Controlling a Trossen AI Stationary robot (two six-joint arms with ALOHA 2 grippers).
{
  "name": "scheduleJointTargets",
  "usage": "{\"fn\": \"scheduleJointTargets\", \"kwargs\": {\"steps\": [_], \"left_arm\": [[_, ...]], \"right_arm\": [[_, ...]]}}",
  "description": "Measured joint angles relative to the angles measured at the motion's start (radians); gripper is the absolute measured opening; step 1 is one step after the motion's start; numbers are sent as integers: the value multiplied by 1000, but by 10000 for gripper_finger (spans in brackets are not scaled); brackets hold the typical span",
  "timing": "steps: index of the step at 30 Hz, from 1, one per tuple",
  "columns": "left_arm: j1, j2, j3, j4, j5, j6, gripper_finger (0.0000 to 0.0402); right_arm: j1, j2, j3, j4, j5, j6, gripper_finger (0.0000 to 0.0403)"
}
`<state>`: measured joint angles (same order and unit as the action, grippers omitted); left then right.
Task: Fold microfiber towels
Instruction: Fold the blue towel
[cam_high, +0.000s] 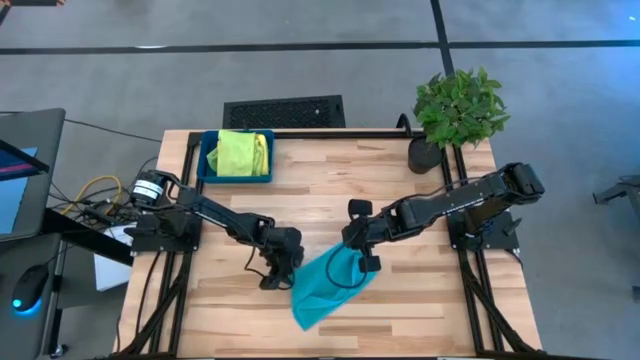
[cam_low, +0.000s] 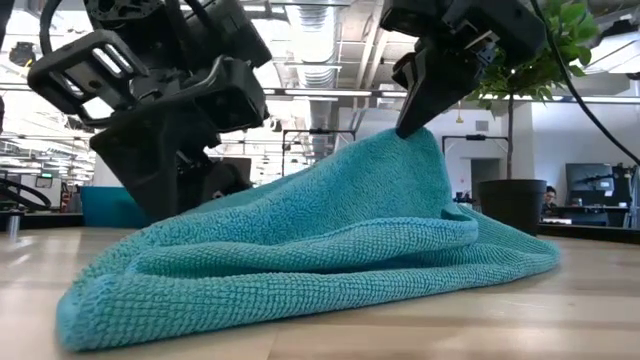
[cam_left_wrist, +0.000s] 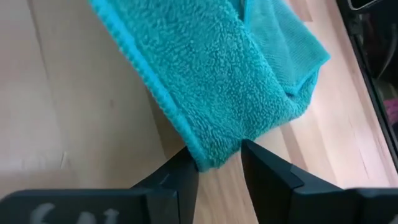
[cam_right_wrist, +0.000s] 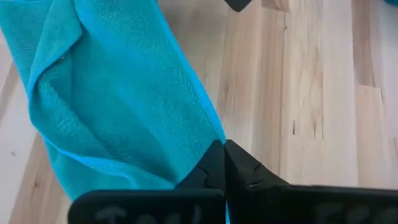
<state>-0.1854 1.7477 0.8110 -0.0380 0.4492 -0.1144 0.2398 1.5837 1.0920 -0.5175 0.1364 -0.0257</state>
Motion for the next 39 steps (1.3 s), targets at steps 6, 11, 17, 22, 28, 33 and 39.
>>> {"fn": "scheduleJointTargets", "kwargs": {"steps": [6, 11, 17, 22, 28, 33, 39], "left_arm": [[-3, 0, 0, 34, 0, 48, 70], [-8, -1, 0, 32, -1, 66, 8], [0, -42, 0, -7, -55, 67, 2], [32, -180, 1, -146, -273, 74, 1], [89, -390, 63, -256, -534, 141, 1], [138, -489, 138, -285, -704, 281, 0], [192, -485, 245, -396, -819, 375, 0]], "right_arm": [[0, 0, 0, 0, 0, 1, 12], [0, 0, 0, 0, 1, 1, 11], [0, -7, 19, -110, 111, 44, 12], [0, -10, 89, -243, 224, 62, 11], [-30, -10, 170, -315, 395, 58, 13], [-85, -10, 236, -320, 553, 70, 9], [-122, -10, 304, -350, 712, 63, 12]]}}
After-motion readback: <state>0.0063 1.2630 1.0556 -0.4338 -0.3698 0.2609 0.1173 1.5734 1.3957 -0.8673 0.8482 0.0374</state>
